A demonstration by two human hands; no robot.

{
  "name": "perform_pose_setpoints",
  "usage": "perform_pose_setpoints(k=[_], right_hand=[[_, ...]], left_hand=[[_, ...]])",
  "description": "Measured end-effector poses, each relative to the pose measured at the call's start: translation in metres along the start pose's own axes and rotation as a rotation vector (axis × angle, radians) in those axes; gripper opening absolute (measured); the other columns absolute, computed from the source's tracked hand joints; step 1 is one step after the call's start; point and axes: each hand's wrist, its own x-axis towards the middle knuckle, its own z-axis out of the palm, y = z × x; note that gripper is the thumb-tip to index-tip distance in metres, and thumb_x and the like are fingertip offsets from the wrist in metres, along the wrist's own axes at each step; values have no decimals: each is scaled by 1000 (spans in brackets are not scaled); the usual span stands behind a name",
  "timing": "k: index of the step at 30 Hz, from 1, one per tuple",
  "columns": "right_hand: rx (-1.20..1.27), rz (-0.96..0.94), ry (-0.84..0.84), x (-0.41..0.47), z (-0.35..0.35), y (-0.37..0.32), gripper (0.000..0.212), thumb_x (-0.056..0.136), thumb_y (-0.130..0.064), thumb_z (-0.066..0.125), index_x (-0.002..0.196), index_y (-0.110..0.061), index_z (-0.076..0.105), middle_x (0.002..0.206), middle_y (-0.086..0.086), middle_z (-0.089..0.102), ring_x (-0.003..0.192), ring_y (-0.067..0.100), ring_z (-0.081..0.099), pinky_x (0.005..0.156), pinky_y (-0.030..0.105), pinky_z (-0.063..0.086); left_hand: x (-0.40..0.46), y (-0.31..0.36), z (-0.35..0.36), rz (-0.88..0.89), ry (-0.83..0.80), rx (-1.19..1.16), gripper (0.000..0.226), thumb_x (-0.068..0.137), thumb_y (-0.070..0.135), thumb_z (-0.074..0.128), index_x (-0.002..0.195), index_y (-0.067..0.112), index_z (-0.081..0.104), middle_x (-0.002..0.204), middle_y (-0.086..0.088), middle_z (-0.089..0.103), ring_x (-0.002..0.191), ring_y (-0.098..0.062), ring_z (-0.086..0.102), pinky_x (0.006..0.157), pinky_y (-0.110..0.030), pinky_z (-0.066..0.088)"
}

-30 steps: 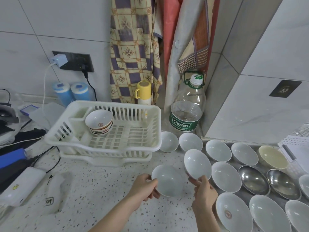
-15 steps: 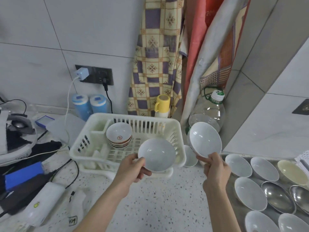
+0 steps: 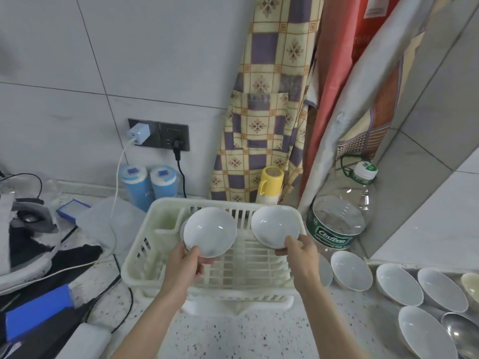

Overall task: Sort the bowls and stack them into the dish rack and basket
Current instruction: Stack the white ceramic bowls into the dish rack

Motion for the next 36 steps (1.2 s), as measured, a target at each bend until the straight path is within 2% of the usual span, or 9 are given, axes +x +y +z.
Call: perform_pose_setpoints(k=[3,7,12,18,23,26,29,33,36], right_hand=[[-69,55,-31,14,19,9,26,86,-19,50,110,-14,57,59,5,72,67,13,54,57,29,37],[-184,131,-76,31,40,17,37,87,-17,49,124,-14,52,67,6,73,70,6,60,55,26,35],[-286,234,-139,43,57,28,40,89,-15,45,128,-14,48,94,10,73,50,-1,53,50,24,36],[-283,347,-249,57,65,38,45,88,-6,42,132,-12,44,92,16,71,32,0,48,36,18,31],[-330,301,-297,55,71,42,50,87,-2,43,135,-13,46,108,14,63,50,4,61,33,12,34],[-335,329,-306,54,72,43,47,87,-3,42,133,-15,46,99,15,65,33,-3,51,31,13,29],[-325,334,-299,54,71,42,47,87,-4,42,133,-14,46,95,14,66,33,-3,50,32,13,29],[-319,332,-310,53,69,41,48,87,-2,40,133,-14,46,91,13,65,45,5,49,32,13,29],[-332,347,-309,51,69,39,48,87,-3,40,133,-16,45,92,12,66,48,7,48,32,14,28]], left_hand=[[19,2,-2,32,26,9,31,88,4,45,112,17,59,64,-4,72,42,-6,47,44,-20,43],[40,9,3,65,-5,-8,31,87,3,43,112,13,57,66,-8,74,44,-9,45,38,-18,35],[58,11,12,79,-21,-91,32,88,-4,42,112,10,58,66,-19,72,35,-4,47,34,-15,31],[70,7,15,77,-79,-113,27,89,-3,45,109,11,59,59,-14,71,40,-7,55,35,-16,28],[73,2,13,54,-95,-85,32,88,-2,44,113,13,58,64,-24,68,47,-10,60,36,-17,29],[76,-3,12,52,-104,-75,32,90,-2,43,116,11,58,56,-21,51,61,-13,71,36,-15,31],[80,-6,12,53,-112,-53,32,90,-1,44,118,9,58,57,-20,50,54,-10,68,36,-15,30],[78,-4,13,38,-124,-41,33,90,2,47,117,14,59,73,-44,56,46,-6,62,36,-16,31],[77,-2,14,19,-127,-35,35,90,2,46,119,16,59,77,-44,59,43,-5,58,36,-16,31]])
